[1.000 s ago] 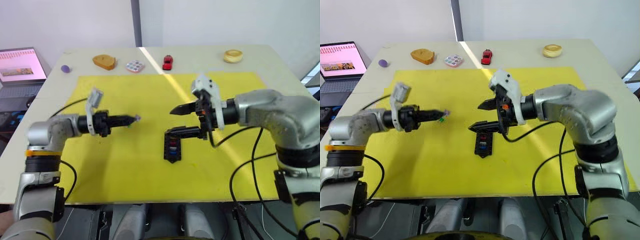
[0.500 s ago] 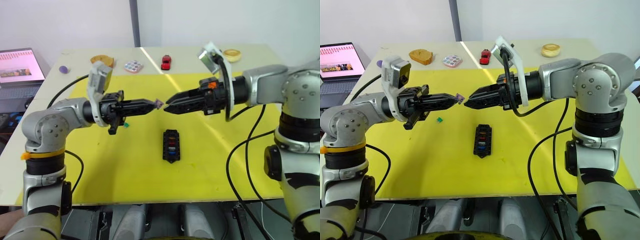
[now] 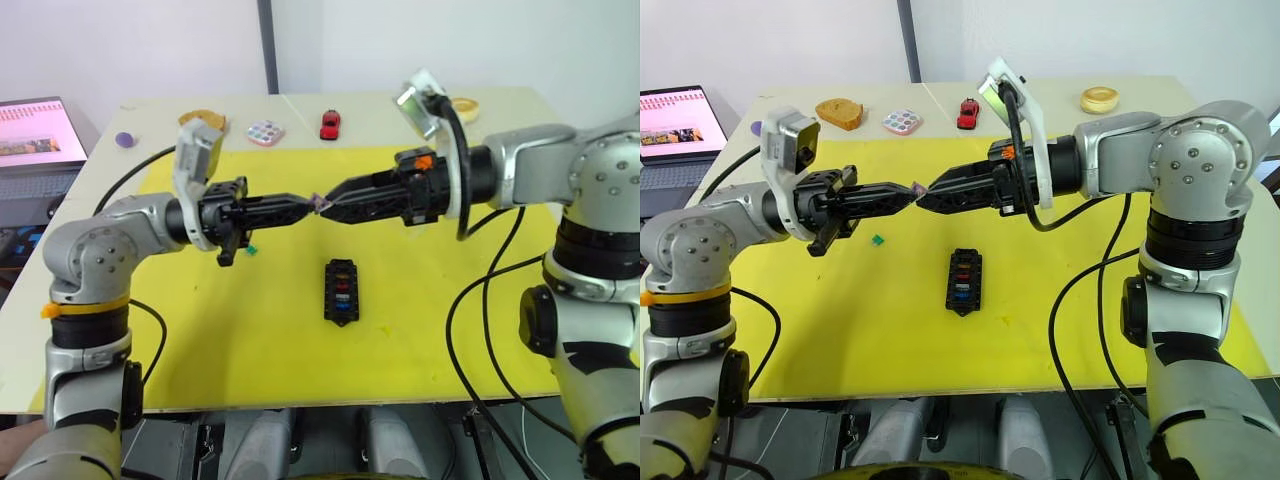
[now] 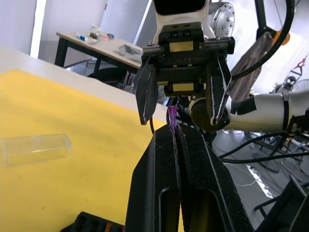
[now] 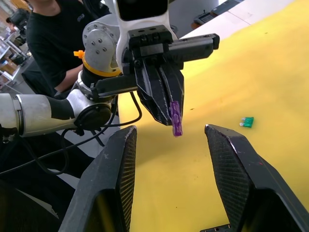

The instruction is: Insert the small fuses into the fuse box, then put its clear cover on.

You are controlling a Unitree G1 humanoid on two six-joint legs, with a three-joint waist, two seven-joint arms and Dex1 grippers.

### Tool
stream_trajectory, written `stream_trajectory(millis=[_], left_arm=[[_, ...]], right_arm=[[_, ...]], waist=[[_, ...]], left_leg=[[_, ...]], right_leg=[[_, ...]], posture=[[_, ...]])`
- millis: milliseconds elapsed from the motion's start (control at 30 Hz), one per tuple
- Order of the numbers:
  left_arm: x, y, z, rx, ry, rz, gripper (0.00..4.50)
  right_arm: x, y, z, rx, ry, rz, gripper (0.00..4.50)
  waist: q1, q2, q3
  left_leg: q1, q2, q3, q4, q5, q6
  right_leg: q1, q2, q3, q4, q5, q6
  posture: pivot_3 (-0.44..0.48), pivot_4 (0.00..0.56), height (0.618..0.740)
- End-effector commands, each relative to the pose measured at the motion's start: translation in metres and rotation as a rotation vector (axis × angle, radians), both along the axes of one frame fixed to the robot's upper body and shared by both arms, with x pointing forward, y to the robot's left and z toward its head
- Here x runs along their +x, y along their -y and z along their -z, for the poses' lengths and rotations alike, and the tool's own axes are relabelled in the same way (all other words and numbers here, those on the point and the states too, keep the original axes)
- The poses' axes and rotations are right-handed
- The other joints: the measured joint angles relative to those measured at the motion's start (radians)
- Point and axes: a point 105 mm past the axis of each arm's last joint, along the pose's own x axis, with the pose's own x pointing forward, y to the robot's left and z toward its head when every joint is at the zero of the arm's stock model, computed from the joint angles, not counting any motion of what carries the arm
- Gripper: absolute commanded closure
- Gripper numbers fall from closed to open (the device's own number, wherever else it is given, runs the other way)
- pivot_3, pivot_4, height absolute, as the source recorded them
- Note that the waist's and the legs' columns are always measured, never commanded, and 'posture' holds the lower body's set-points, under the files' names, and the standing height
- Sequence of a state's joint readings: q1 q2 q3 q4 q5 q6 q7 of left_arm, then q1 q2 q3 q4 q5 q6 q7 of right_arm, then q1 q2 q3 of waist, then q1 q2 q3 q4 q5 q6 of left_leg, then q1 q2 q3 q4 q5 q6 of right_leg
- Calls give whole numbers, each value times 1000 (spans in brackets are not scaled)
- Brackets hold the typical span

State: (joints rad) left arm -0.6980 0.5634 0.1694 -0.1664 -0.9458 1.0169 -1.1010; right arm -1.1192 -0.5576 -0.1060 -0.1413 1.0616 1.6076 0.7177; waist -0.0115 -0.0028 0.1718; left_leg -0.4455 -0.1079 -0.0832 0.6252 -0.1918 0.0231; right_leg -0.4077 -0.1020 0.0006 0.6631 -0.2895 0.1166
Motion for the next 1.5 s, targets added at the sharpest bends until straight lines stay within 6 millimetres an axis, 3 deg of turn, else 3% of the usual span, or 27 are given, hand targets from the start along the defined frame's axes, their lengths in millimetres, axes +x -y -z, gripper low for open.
stream_trajectory(millis=[33,133,233,1233,1367,1500], left_arm=[[-3,2,-8,-2,40,15,4500],[-4,2,-6,3,40,14,4500],[-5,3,-6,6,38,17,4500],[-3,3,-6,14,42,5,4500],[-3,3,-6,16,42,4,4500],[-2,2,-6,16,41,0,4500]], right_arm=[[-5,-1,-11,25,31,-23,2180],[-6,-1,-12,29,34,-23,2180],[-7,-2,-13,35,38,-27,2935],[-7,-3,-10,28,45,-17,2935],[-7,-3,-10,28,47,-18,4445],[-7,-3,-10,27,48,-18,4445]], waist=[[0,0,0],[-1,0,0],[0,0,0],[-1,0,0],[-1,0,0],[-1,0,0]], left_leg=[[0,0,0,0,0,0],[0,0,0,0,0,0],[0,0,0,0,0,0],[0,0,0,-1,0,0],[0,0,0,-1,0,0],[0,0,0,-1,0,0]], right_leg=[[0,0,0,0,0,0],[0,0,0,0,0,0],[0,0,0,0,0,0],[0,0,0,0,0,0],[0,0,0,0,0,0],[0,0,0,0,0,0]], posture=[[0,150,740],[0,150,740],[0,150,740],[0,150,740],[0,150,740],[0,150,740]])
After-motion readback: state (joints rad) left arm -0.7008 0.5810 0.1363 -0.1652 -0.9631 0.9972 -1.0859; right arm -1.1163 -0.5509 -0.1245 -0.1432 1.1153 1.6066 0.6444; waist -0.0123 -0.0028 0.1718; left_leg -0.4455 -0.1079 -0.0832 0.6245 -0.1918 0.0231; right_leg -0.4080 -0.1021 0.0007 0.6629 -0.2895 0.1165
